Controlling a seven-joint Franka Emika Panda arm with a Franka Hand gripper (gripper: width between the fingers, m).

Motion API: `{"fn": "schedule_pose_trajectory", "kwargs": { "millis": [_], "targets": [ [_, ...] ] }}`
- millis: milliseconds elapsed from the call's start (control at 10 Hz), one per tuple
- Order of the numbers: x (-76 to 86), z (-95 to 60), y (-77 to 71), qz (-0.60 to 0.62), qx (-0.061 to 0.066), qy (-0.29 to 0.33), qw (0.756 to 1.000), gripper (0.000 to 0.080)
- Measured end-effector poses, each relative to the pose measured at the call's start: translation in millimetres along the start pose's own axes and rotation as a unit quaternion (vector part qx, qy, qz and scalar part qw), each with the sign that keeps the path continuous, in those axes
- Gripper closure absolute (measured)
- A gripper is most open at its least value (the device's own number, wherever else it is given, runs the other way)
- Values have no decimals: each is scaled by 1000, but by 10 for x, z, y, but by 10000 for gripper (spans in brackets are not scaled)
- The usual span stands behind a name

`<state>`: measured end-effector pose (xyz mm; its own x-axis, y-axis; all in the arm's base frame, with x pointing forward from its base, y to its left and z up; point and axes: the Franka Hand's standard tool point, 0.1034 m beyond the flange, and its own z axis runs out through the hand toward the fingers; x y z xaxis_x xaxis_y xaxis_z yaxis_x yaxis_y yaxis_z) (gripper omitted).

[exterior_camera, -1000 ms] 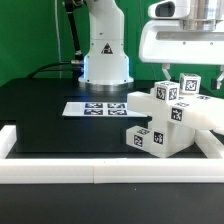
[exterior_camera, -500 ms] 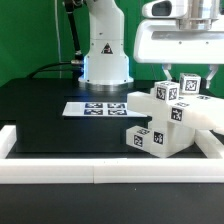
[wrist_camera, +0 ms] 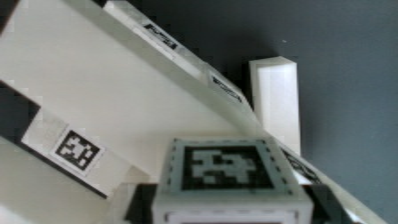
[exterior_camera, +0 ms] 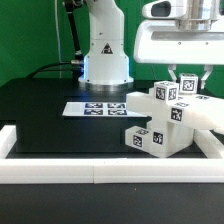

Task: Assemble chair

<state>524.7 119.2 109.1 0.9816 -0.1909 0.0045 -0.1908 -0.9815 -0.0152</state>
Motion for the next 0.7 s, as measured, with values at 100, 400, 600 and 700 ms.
{"fn": "schedule_pose_trajectory", "kwargs": {
  "millis": [100,400,600,700],
  "targets": [
    [0,2,3,48,0,0,999,531],
    [6,2,8,159,2,1,987,530],
    [3,2,2,236,3,1,972,530],
    [0,3,-6,279,3,1,960,530]
  ]
}}
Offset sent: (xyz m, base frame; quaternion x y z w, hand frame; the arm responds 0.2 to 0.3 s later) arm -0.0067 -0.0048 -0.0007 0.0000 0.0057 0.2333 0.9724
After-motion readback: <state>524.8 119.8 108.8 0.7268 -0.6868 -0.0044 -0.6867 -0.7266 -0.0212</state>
